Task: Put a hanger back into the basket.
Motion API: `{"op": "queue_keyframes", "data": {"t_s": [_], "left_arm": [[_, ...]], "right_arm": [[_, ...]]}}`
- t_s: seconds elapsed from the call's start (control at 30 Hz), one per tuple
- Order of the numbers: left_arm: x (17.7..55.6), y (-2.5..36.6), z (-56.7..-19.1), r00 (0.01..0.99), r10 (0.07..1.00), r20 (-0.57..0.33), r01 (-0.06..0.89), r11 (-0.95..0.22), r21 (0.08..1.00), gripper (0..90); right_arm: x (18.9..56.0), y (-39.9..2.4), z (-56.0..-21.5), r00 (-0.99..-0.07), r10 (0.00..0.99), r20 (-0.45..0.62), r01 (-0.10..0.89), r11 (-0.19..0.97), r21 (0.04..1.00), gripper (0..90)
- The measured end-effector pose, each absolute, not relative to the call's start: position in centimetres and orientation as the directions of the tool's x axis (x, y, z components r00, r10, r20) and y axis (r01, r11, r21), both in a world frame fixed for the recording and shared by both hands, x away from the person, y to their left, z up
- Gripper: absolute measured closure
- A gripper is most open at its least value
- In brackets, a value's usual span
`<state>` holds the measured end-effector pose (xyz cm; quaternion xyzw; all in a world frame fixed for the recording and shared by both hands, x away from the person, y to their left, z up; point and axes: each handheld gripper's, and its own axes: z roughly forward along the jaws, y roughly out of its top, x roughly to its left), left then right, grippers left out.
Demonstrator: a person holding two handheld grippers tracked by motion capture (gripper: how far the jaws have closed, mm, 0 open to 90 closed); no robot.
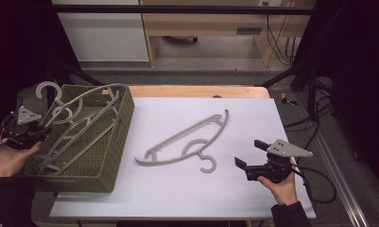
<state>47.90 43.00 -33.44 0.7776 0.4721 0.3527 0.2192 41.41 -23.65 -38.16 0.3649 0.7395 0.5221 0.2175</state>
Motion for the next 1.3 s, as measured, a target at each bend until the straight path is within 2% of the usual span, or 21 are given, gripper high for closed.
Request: {"op": "queue_keyframes", "data": {"t_s": [0.4,0.57,0.7,0.87,1.07,1.3], "left_arm": [[49.1,42.0,-36.0,0.337,0.876,0.345,0.639,-0.482,0.6,81.7],[49.7,41.7,-37.4,0.344,0.889,0.301,0.676,-0.457,0.578,81.4],[50.3,41.5,-38.3,0.352,0.892,0.285,0.729,-0.452,0.514,80.6],[50.3,41.6,-38.2,0.335,0.903,0.271,0.745,-0.43,0.511,79.6],[49.7,41.9,-37.4,0.304,0.919,0.249,0.738,-0.393,0.549,73.9],[47.8,41.1,-36.0,0.33,0.927,0.179,0.661,-0.362,0.657,59.6]], "right_arm": [[41.4,-23.5,-38.3,-0.645,0.762,0.057,0.317,0.2,0.927,5.1],[41.4,-23.5,-38.2,-0.643,0.764,0.059,0.319,0.197,0.927,5.1],[41.4,-23.5,-38.3,-0.647,0.76,0.055,0.318,0.204,0.926,5.0],[41.4,-23.6,-38.2,-0.649,0.759,0.056,0.318,0.203,0.926,5.0],[41.4,-23.6,-38.3,-0.646,0.761,0.055,0.317,0.202,0.926,4.8],[41.5,-23.8,-38.3,-0.642,0.764,0.058,0.319,0.197,0.927,4.5]]}}
